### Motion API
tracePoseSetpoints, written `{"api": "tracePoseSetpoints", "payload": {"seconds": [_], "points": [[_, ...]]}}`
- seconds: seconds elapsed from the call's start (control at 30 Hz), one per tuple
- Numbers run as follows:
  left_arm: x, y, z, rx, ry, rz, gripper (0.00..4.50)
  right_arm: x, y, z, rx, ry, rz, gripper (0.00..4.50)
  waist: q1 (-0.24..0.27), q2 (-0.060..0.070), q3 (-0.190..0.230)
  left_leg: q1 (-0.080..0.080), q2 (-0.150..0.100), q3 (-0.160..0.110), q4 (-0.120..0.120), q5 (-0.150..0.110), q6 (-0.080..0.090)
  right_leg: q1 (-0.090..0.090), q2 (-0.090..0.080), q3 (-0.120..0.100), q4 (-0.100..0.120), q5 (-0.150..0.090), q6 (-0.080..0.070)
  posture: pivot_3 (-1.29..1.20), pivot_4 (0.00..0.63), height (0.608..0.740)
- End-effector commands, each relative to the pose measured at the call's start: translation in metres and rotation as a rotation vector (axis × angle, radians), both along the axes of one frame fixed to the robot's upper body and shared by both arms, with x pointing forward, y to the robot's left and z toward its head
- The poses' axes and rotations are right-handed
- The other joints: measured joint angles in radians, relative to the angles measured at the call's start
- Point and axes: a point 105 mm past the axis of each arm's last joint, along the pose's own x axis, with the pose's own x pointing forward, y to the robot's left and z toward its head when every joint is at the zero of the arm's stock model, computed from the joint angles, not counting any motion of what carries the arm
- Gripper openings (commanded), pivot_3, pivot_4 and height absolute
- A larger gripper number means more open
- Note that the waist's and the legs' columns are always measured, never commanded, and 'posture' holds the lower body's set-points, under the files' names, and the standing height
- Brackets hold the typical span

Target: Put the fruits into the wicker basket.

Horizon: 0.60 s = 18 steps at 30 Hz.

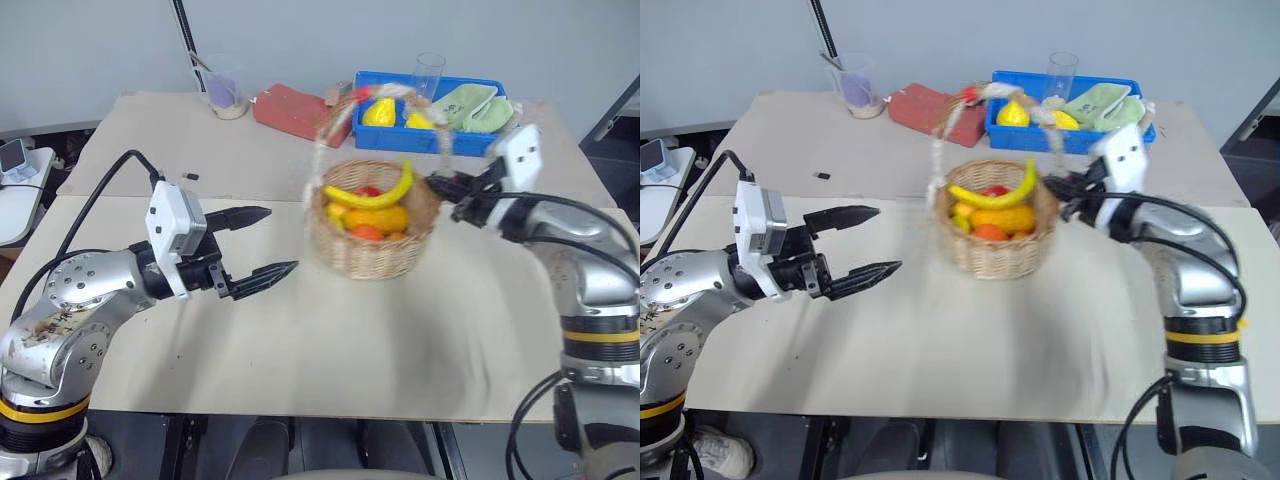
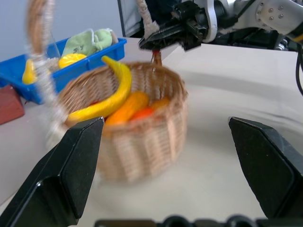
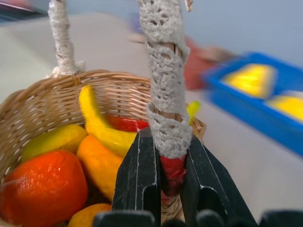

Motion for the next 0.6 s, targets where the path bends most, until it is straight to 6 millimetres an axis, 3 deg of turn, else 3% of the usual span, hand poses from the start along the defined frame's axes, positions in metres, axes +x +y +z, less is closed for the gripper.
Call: {"api": "tracePoseSetpoints", "payload": {"seconds": [0.03,0.17,0.33,0.4,0.6], "points": [[-0.001,-0.004,0.006,-0.007,-0.035,-0.024,4.50,-0.005,-0.043,0.027,0.000,-0.115,-0.153,0.15,-0.002,0.000,0.000,0.000,0.000,0.000,0.000,0.000,0.000,0.000,0.000,0.000,0.000,0.000,0.000,0.00,0.150,0.711],[0.001,-0.007,0.005,-0.006,-0.034,-0.039,4.50,-0.005,-0.061,0.025,-0.011,-0.127,-0.231,0.15,-0.013,0.000,0.000,0.001,0.001,0.001,0.000,0.000,0.000,0.000,0.001,0.000,0.001,0.000,0.000,0.00,0.150,0.711],[0.005,-0.009,0.006,-0.006,-0.042,-0.047,4.50,-0.004,-0.063,0.017,0.004,-0.102,-0.261,0.15,-0.019,0.000,0.000,0.001,0.001,0.001,0.000,0.000,0.000,0.000,0.001,0.001,0.001,0.000,0.000,0.00,0.150,0.711],[0.006,-0.008,0.006,-0.004,-0.044,-0.047,4.50,-0.004,-0.066,0.018,0.014,-0.105,-0.273,1.19,-0.019,0.000,0.000,0.001,0.001,0.001,0.000,0.000,0.000,0.000,0.001,0.001,0.001,0.000,0.000,0.00,0.150,0.711],[0.010,-0.003,0.002,0.008,-0.045,-0.009,4.50,-0.018,-0.071,0.023,0.016,-0.097,-0.252,3.21,-0.014,0.000,0.000,0.001,0.001,0.001,0.000,0.000,0.000,0.000,0.001,0.001,0.001,0.000,0.000,0.00,0.150,0.711]]}}
